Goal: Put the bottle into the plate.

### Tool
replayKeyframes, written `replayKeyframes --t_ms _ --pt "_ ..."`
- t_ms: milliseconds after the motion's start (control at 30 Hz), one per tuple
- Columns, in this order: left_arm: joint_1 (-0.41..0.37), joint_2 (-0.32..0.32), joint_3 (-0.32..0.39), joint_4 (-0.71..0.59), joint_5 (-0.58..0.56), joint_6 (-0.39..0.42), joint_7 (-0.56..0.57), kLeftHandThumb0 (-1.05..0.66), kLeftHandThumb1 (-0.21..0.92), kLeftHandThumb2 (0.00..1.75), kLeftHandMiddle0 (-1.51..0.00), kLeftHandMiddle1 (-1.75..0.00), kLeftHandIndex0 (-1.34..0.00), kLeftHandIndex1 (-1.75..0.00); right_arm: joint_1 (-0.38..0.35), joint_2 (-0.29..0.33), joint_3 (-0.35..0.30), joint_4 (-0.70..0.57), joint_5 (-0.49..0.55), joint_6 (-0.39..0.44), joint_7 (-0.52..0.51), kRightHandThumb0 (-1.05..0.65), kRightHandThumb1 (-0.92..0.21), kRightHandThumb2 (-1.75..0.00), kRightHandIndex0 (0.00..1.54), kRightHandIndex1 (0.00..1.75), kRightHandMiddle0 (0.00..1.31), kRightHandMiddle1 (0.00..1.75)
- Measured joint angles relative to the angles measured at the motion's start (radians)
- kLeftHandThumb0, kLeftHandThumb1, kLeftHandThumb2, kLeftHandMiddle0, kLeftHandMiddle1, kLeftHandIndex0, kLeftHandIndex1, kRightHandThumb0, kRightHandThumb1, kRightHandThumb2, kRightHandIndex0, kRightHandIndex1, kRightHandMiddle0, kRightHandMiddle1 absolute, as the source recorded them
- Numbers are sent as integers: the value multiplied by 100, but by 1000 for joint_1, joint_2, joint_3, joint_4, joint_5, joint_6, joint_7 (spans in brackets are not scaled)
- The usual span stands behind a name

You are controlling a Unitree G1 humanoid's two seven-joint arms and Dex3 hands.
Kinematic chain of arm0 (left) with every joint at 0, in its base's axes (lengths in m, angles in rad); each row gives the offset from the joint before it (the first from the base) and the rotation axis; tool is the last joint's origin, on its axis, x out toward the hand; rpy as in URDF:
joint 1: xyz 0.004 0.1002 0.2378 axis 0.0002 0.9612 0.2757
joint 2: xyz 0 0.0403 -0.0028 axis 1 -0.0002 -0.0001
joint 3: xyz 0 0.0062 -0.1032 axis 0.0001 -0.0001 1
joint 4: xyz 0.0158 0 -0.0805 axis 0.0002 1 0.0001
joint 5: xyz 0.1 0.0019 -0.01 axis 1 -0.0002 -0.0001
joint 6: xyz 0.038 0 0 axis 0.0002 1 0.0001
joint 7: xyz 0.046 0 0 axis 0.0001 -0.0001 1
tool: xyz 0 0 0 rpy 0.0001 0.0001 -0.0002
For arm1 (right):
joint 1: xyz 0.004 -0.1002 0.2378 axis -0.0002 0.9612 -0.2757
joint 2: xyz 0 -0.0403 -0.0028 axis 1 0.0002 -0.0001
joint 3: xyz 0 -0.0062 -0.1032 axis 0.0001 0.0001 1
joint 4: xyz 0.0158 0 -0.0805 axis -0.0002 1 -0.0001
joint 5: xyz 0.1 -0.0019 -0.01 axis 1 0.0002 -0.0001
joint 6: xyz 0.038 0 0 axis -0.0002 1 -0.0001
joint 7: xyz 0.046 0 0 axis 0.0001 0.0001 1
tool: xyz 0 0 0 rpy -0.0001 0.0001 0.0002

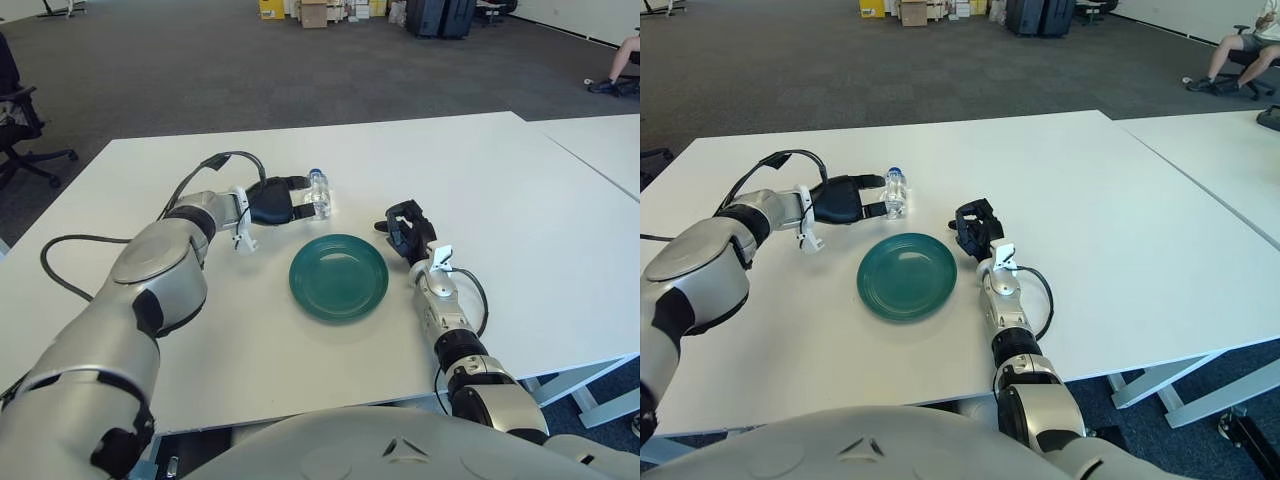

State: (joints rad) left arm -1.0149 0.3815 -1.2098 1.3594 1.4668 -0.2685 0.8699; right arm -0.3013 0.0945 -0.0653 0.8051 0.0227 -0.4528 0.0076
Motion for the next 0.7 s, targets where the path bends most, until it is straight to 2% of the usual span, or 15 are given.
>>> replayKeyframes --t_ms 200,467,567,700 --pt "-8 -7 -50 1 29 -2 0 -59 89 56 -39 -7 -4 -109 9 2 5 -13 -2 1 -10 -35 -85 -61 43 116 25 173" --pt "-29 -15 -56 -1 28 -2 10 -57 88 56 -41 -6 -5 -115 18 7 11 -30 -3 13 -17 -35 -85 -61 42 116 24 174" --pt "-42 -17 -51 -1 19 -6 10 -56 87 57 -41 -5 -6 -119 19 8 12 -35 -2 20 -17 -35 -85 -61 42 116 24 174" --pt "-52 -19 -33 -1 -9 -10 15 -53 78 67 -44 -5 -11 -127 20 9 12 -42 -1 29 -16 -35 -85 -60 42 116 24 174"
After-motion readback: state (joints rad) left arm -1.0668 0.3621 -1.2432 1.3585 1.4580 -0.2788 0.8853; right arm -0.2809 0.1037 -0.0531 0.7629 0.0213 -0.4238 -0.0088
